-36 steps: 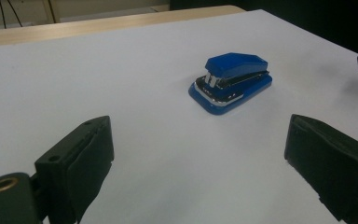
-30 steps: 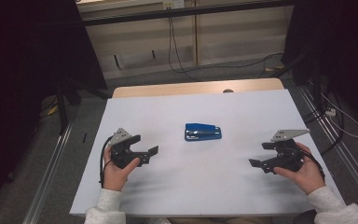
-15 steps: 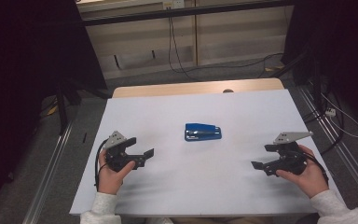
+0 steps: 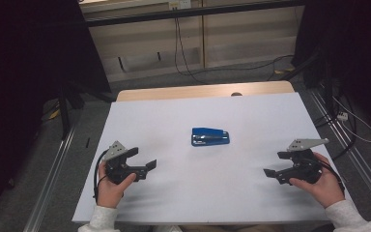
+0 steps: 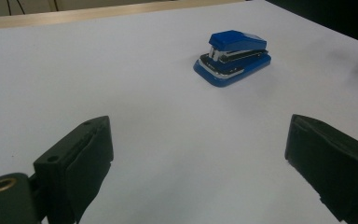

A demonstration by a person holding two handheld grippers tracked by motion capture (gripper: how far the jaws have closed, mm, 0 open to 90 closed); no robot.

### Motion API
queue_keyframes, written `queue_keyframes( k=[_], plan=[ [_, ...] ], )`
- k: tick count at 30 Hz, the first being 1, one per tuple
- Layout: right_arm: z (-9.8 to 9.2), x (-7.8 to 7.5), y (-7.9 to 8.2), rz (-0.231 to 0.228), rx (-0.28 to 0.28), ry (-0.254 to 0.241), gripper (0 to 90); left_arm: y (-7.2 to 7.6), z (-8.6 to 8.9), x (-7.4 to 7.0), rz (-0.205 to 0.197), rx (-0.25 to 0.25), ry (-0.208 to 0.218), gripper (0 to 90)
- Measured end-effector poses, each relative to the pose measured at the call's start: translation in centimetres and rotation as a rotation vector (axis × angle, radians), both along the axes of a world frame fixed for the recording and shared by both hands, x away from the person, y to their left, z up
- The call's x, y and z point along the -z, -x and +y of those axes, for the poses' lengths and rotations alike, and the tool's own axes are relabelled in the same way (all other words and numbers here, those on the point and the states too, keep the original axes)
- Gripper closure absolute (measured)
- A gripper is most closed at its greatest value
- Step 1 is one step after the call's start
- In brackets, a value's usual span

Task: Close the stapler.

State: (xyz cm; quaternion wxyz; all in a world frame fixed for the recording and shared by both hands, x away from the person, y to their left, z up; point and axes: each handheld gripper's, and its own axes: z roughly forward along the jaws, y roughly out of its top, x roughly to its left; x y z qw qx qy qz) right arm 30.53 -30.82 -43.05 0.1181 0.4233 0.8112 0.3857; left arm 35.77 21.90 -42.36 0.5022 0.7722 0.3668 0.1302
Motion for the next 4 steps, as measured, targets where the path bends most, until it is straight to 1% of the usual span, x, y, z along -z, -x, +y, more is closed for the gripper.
queue_keyframes(
  k=[1, 4],
  plan=[
    [0.04, 0.00, -0.02, -0.001, -0.002, -0.001, 11.1, 0.03, 0.05, 0.01, 0.000, -0.001, -0.007, 7.8],
    [0.15, 0.02, -0.07, -0.002, -0.004, 0.001, 11.1, -0.02, 0.15, 0.09, 0.004, -0.005, -0.005, 7.7]
  ],
)
